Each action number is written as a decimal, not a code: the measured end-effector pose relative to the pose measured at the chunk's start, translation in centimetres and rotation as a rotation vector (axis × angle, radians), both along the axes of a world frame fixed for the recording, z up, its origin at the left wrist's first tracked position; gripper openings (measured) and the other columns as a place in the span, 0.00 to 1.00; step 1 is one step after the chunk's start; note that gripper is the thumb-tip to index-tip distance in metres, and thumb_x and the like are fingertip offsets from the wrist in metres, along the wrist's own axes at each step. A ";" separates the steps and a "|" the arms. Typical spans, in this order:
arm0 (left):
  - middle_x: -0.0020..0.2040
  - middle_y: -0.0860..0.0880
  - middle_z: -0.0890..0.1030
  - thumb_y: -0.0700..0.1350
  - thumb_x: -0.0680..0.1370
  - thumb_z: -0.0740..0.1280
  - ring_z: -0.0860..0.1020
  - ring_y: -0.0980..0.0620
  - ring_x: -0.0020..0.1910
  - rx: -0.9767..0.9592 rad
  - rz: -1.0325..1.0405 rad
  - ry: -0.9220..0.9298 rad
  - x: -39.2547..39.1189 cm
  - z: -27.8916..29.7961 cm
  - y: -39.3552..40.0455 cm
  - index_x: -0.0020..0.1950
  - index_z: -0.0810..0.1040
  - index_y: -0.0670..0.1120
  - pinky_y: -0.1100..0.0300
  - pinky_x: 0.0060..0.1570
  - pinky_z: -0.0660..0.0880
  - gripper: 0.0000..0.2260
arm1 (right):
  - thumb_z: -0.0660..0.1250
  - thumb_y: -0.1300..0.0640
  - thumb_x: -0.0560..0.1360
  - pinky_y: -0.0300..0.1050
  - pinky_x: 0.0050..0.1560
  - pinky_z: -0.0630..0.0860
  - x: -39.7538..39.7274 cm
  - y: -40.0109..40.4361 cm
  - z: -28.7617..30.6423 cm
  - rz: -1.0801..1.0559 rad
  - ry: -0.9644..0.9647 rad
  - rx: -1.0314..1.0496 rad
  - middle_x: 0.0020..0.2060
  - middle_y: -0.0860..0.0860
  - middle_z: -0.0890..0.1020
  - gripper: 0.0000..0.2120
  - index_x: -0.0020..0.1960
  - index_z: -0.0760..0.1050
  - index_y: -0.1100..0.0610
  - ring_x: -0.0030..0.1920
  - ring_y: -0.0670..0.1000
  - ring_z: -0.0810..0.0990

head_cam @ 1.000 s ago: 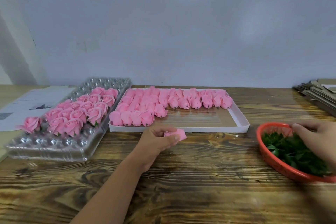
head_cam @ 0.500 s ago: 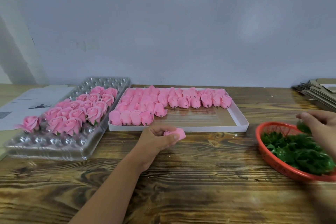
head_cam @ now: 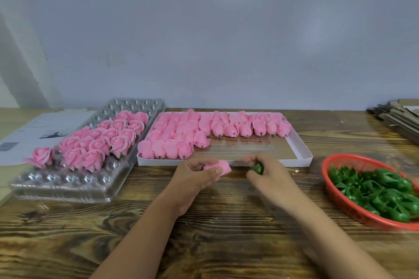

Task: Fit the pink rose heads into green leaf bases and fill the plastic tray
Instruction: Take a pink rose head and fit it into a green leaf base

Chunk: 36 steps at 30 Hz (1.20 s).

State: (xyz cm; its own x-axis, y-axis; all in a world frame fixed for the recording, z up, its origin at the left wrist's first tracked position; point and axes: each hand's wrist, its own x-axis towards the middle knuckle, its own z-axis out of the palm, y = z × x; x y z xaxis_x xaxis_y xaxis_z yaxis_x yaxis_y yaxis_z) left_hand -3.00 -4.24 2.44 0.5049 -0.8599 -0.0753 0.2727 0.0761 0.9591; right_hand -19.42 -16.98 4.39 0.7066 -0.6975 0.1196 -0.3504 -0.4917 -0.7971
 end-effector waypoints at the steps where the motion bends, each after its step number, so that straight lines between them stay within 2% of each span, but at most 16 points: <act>1: 0.55 0.45 0.86 0.45 0.63 0.80 0.85 0.48 0.56 -0.003 0.001 0.012 0.0 0.0 0.0 0.48 0.88 0.47 0.60 0.50 0.81 0.14 | 0.65 0.60 0.74 0.38 0.45 0.74 0.9 -0.1 -0.5 -0.028 -0.041 0.090 0.44 0.41 0.80 0.13 0.49 0.76 0.41 0.41 0.41 0.79; 4: 0.53 0.47 0.87 0.44 0.63 0.79 0.85 0.50 0.55 -0.008 0.002 0.042 0.1 0.0 0.0 0.47 0.88 0.47 0.62 0.48 0.81 0.13 | 0.60 0.55 0.77 0.48 0.41 0.80 3.0 -0.4 -1.6 -0.132 -0.152 0.472 0.41 0.49 0.80 0.09 0.55 0.76 0.49 0.36 0.47 0.79; 6: 0.52 0.47 0.87 0.44 0.63 0.80 0.85 0.49 0.55 -0.011 0.004 0.046 0.2 0.0 -0.1 0.46 0.88 0.47 0.62 0.48 0.81 0.13 | 0.58 0.56 0.75 0.44 0.31 0.73 3.6 -0.5 -1.9 -0.136 -0.232 0.721 0.42 0.53 0.76 0.09 0.53 0.72 0.58 0.34 0.49 0.74; 8: 0.53 0.46 0.87 0.44 0.62 0.80 0.85 0.49 0.55 -0.016 0.006 0.045 0.2 0.0 -0.1 0.45 0.88 0.48 0.62 0.48 0.81 0.13 | 0.58 0.58 0.72 0.38 0.24 0.64 3.6 -0.6 -2.1 -0.113 -0.300 0.861 0.39 0.52 0.72 0.06 0.49 0.67 0.57 0.28 0.47 0.69; 10: 0.52 0.47 0.87 0.44 0.63 0.80 0.85 0.49 0.54 -0.019 0.007 0.050 0.1 -0.1 -0.1 0.45 0.88 0.48 0.62 0.47 0.81 0.12 | 0.60 0.60 0.75 0.35 0.20 0.59 3.1 -1.0 -2.3 -0.106 -0.344 0.929 0.33 0.50 0.71 0.01 0.46 0.68 0.56 0.25 0.45 0.67; 12: 0.51 0.48 0.87 0.43 0.63 0.80 0.85 0.50 0.54 -0.016 0.012 0.050 0.2 -0.2 -0.1 0.45 0.89 0.48 0.63 0.47 0.81 0.11 | 0.65 0.61 0.79 0.34 0.19 0.63 2.7 -1.3 -2.4 -0.069 -0.373 0.968 0.31 0.49 0.74 0.04 0.45 0.73 0.58 0.25 0.45 0.69; 15: 0.52 0.48 0.87 0.43 0.63 0.80 0.85 0.49 0.55 -0.011 0.011 0.053 0.4 -0.3 -0.2 0.45 0.89 0.47 0.62 0.48 0.81 0.12 | 0.72 0.55 0.74 0.34 0.27 0.75 2.2 -1.4 -2.5 -0.037 -0.383 0.982 0.35 0.49 0.81 0.08 0.47 0.79 0.59 0.30 0.46 0.76; 17: 0.53 0.47 0.87 0.44 0.63 0.80 0.85 0.49 0.55 -0.011 0.015 0.055 0.5 -0.3 -0.3 0.46 0.88 0.47 0.62 0.48 0.81 0.13 | 0.70 0.53 0.75 0.36 0.30 0.77 2.1 -1.5 -2.6 -0.042 -0.421 1.034 0.39 0.51 0.83 0.11 0.49 0.81 0.61 0.31 0.47 0.78; 19: 0.53 0.46 0.87 0.44 0.62 0.80 0.85 0.48 0.55 -0.021 0.014 0.052 0.5 -0.4 -0.3 0.46 0.88 0.47 0.62 0.49 0.81 0.13 | 0.68 0.55 0.77 0.36 0.30 0.78 1.9 -1.5 -2.5 -0.011 -0.484 1.137 0.40 0.54 0.83 0.11 0.48 0.83 0.63 0.32 0.48 0.79; 20: 0.53 0.46 0.87 0.45 0.62 0.81 0.85 0.48 0.56 -0.021 0.013 0.049 0.5 -0.5 -0.3 0.46 0.88 0.47 0.62 0.49 0.81 0.14 | 0.68 0.58 0.75 0.36 0.30 0.78 1.8 -1.5 -2.4 0.012 -0.515 1.181 0.41 0.55 0.83 0.10 0.47 0.84 0.63 0.32 0.49 0.79; 22: 0.53 0.47 0.87 0.45 0.61 0.81 0.85 0.48 0.56 -0.018 0.013 0.050 0.5 -0.5 -0.3 0.46 0.89 0.48 0.62 0.49 0.81 0.14 | 0.68 0.62 0.73 0.36 0.32 0.79 1.7 -1.7 -2.4 0.038 -0.561 1.218 0.42 0.57 0.83 0.08 0.47 0.83 0.65 0.33 0.49 0.80; 24: 0.53 0.48 0.87 0.45 0.61 0.81 0.85 0.49 0.57 -0.017 0.010 0.052 0.6 -0.5 -0.3 0.46 0.89 0.48 0.62 0.49 0.81 0.15 | 0.65 0.64 0.77 0.37 0.35 0.81 1.7 -1.9 -2.5 0.037 -0.592 1.215 0.44 0.57 0.83 0.08 0.52 0.81 0.66 0.35 0.50 0.82; 32: 0.53 0.46 0.87 0.42 0.64 0.79 0.85 0.47 0.56 -0.027 0.024 0.032 0.3 -0.2 -0.2 0.46 0.88 0.47 0.61 0.49 0.81 0.11 | 0.63 0.56 0.80 0.39 0.37 0.82 1.6 -2.0 -2.7 0.085 -0.632 1.182 0.55 0.62 0.84 0.13 0.59 0.77 0.64 0.41 0.50 0.85; 36: 0.55 0.43 0.86 0.48 0.60 0.82 0.84 0.46 0.57 -0.033 0.026 -0.031 0.2 -0.2 -0.2 0.47 0.88 0.47 0.54 0.55 0.82 0.17 | 0.61 0.58 0.81 0.40 0.37 0.82 1.8 -1.7 -2.8 0.102 -0.621 1.174 0.56 0.61 0.84 0.14 0.62 0.76 0.64 0.43 0.51 0.86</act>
State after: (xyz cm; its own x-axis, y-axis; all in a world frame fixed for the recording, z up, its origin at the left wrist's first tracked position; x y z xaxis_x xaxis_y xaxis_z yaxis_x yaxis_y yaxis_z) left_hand -2.85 -4.42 2.23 0.5284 -0.8484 -0.0313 0.2408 0.1144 0.9638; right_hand -17.63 -18.67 1.56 0.8090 -0.5551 -0.1932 0.2198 0.5906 -0.7765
